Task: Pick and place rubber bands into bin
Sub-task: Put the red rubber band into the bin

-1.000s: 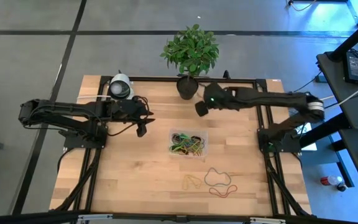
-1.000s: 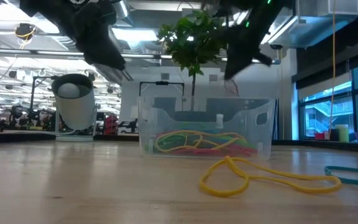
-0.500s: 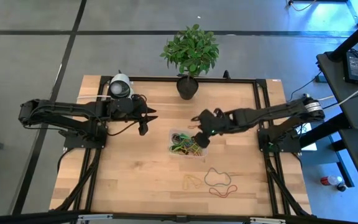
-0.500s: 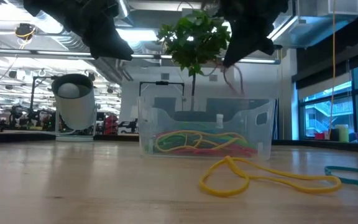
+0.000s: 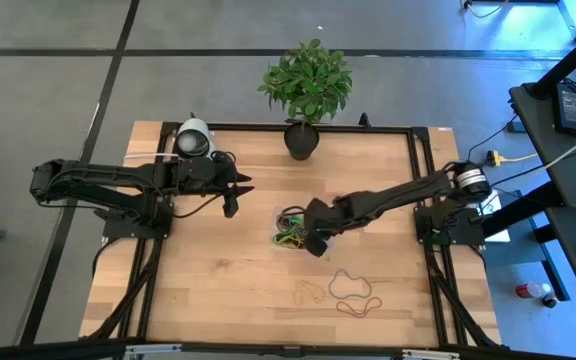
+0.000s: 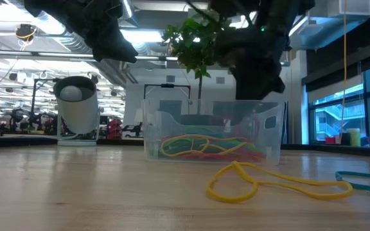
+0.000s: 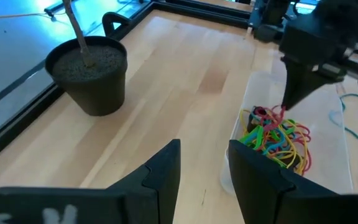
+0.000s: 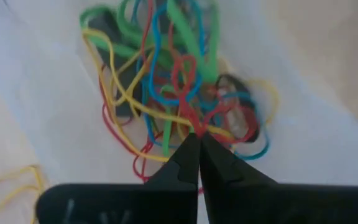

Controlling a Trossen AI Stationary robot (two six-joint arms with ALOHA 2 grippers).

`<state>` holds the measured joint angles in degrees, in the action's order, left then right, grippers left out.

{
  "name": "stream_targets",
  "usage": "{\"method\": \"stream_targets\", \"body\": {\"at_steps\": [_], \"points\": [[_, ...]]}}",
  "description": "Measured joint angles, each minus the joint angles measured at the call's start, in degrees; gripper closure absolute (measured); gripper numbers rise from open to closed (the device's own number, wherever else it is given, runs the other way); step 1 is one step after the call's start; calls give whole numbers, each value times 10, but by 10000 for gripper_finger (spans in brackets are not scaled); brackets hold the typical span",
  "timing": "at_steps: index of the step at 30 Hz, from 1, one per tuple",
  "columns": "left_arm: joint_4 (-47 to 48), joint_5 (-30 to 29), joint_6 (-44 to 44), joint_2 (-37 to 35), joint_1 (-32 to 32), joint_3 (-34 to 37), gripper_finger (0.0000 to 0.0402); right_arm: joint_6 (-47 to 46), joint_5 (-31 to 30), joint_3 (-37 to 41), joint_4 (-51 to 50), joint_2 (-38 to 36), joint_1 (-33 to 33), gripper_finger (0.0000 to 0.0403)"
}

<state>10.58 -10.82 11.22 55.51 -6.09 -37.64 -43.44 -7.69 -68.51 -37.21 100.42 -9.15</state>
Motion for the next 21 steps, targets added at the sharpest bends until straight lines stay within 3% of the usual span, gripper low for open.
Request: {"method": "stream_targets", "body": {"at_steps": [13, 21], "points": [[18, -32, -35, 0, 31, 0, 272, 10, 19, -1, -3, -12, 0, 273], [19, -82, 18, 8, 87, -1, 272, 69, 18, -1, 6, -13, 0, 216]]}}
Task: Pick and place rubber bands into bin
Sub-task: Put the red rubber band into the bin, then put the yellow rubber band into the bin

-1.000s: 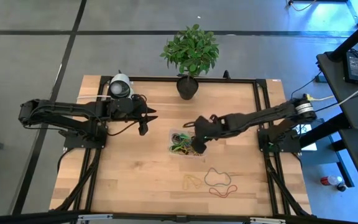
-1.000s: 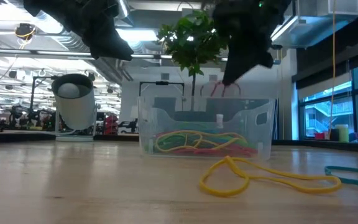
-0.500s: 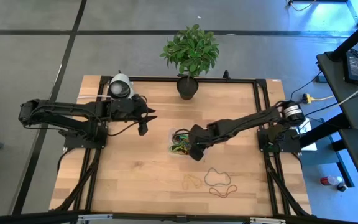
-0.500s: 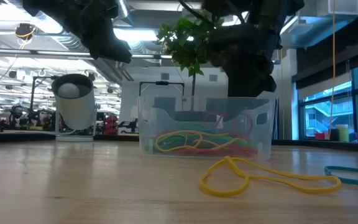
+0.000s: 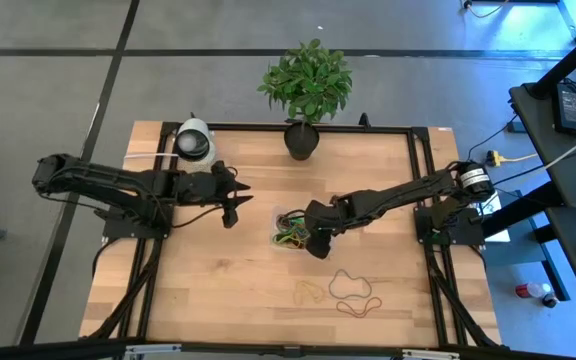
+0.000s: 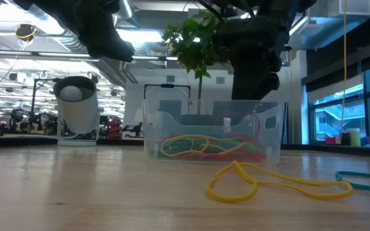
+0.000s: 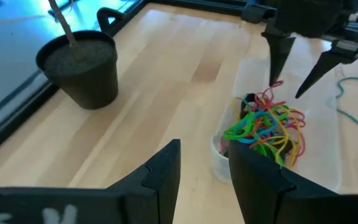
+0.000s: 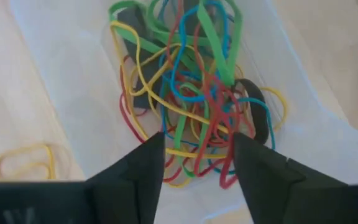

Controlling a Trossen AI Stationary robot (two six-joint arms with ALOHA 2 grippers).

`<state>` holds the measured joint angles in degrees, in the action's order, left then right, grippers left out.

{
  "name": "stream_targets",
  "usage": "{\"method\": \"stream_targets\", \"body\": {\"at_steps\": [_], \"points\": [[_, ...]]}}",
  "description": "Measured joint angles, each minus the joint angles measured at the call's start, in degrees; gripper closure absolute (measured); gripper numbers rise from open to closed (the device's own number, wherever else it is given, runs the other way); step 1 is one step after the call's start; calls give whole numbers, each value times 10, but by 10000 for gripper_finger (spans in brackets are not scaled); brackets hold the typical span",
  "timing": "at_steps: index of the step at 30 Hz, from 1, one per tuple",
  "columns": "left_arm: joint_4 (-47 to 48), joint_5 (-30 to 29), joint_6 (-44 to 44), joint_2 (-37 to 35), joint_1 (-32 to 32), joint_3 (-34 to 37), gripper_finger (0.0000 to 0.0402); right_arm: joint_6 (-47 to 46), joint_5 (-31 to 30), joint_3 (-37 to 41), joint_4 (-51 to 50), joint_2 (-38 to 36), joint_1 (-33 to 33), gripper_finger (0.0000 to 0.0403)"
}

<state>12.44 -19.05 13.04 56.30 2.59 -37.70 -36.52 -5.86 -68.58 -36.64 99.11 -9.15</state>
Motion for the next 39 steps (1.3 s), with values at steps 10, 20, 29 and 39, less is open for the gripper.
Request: {"method": "stream_targets", "body": {"at_steps": [10, 20, 29, 39], "points": [[119, -106, 59, 139, 95, -160, 272, 103, -16, 0, 0, -54, -4, 204], [193, -131, 161, 259, 128, -292, 272, 164, -16, 8, 12, -29, -5, 204], [208, -149, 186, 377, 196, -423, 272, 180, -25, 56, -45, -187, -15, 224], [222, -54, 164, 539, 224, -571, 272, -7, -26, 286, -48, -544, -96, 242]]}}
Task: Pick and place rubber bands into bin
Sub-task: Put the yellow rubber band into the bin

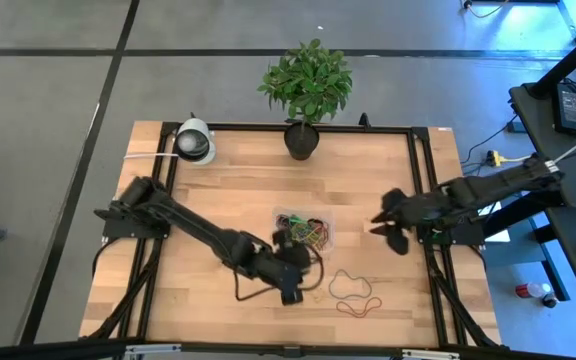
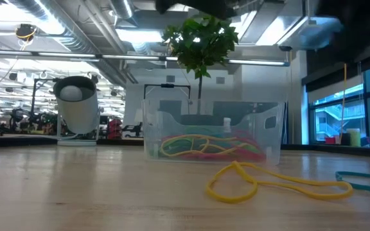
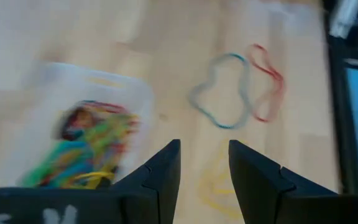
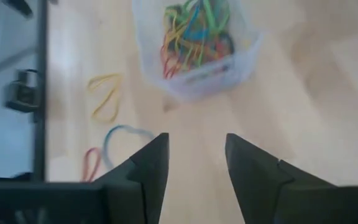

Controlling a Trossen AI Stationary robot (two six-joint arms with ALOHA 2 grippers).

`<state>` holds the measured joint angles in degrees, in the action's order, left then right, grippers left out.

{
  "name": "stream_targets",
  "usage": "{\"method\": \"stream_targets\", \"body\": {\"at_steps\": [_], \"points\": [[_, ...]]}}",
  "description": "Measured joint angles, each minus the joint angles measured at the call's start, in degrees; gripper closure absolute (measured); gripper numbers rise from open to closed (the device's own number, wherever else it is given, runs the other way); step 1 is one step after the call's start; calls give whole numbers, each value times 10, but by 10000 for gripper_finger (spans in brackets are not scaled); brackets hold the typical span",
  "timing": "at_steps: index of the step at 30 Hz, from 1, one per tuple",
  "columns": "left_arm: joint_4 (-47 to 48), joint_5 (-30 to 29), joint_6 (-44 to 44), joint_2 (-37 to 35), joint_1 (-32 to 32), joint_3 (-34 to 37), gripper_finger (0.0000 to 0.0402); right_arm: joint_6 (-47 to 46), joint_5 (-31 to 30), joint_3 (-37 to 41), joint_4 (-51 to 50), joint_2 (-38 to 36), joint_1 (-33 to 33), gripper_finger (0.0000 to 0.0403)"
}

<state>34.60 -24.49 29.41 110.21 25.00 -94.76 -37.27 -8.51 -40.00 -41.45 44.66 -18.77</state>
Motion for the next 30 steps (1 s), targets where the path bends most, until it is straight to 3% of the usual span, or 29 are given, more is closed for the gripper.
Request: {"method": "stream_targets", "body": {"at_steps": [5, 11, 19, 22, 26, 30], "points": [[-12, 61, -2, 59, 4, -21, 272, -88, 0, 88, -4, -129, -41, 253], [-26, 122, -21, 128, 4, -20, 272, -151, 5, 147, -7, -209, -62, 270], [-23, 91, 4, 180, 4, -19, 274, -155, 7, 158, -5, -227, -67, 283], [-25, 92, 20, 193, 4, -20, 300, -151, 7, 158, -4, -227, -67, 283], [-35, 127, 23, 200, 7, -22, 380, -147, 7, 158, -4, -227, -67, 283], [-38, 140, 37, 196, 11, -21, 399, -134, 6, 158, -4, -227, -67, 283]]}}
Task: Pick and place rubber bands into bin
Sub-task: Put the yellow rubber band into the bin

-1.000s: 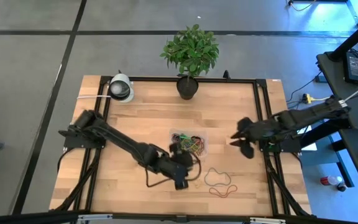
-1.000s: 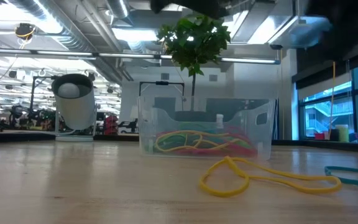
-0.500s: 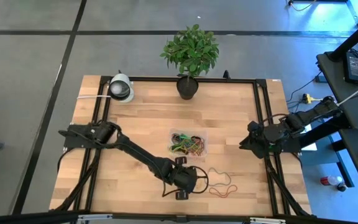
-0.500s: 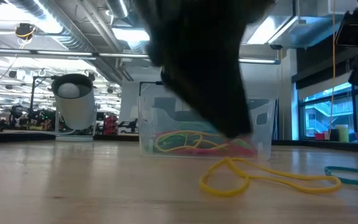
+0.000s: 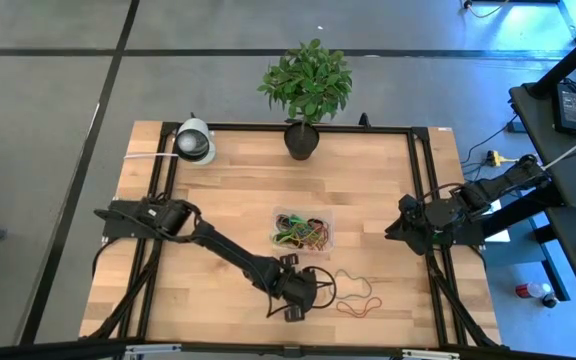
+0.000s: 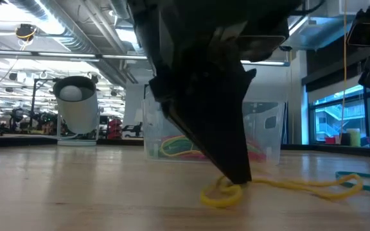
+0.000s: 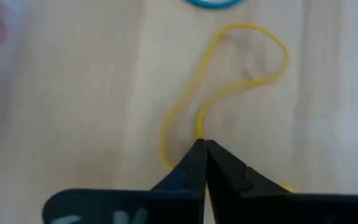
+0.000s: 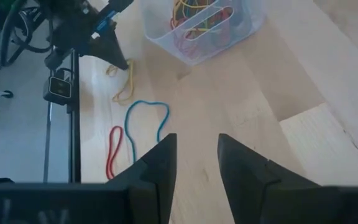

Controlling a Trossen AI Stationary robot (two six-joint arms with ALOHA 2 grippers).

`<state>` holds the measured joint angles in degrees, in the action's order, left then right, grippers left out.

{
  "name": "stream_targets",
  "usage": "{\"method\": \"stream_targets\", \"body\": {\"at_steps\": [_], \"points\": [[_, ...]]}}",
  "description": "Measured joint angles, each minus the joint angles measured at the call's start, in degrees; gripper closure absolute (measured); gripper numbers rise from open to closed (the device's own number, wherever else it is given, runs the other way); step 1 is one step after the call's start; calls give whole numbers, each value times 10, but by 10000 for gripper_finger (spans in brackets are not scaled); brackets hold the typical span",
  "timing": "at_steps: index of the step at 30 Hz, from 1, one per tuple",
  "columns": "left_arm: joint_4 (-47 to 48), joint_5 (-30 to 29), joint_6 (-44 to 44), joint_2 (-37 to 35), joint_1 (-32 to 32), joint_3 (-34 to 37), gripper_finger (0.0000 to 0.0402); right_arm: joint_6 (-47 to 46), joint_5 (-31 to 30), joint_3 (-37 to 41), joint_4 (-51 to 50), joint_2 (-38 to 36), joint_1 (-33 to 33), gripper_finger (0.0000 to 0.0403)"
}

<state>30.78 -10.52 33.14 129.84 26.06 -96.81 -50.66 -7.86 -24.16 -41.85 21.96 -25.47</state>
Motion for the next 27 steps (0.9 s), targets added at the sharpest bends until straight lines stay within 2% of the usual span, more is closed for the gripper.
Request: {"method": "stream_targets", "body": {"at_steps": [2, 5, 11, 14, 18, 21, 27], "points": [[-1, 16, 21, -8, 2, 1, 399, 2, 0, 0, 0, 0, 0, 283], [-3, 6, 32, -43, 6, 2, 400, 10, 0, 0, 0, 0, 0, 283], [0, -109, 10, -118, 5, 0, 400, 17, -1, 0, 0, 0, 0, 283], [-1, -132, -26, -153, 3, -1, 400, 17, -1, 0, 0, 0, 0, 283], [8, -119, -27, -160, -6, 0, 400, 4, -3, 0, 0, 0, 0, 283], [11, -74, -14, -154, -9, 0, 396, -1, -9, 0, 0, 0, 0, 283], [37, -45, 86, -115, -9, 0, 349, 2, -25, 0, -4, 0, 0, 283]]}}
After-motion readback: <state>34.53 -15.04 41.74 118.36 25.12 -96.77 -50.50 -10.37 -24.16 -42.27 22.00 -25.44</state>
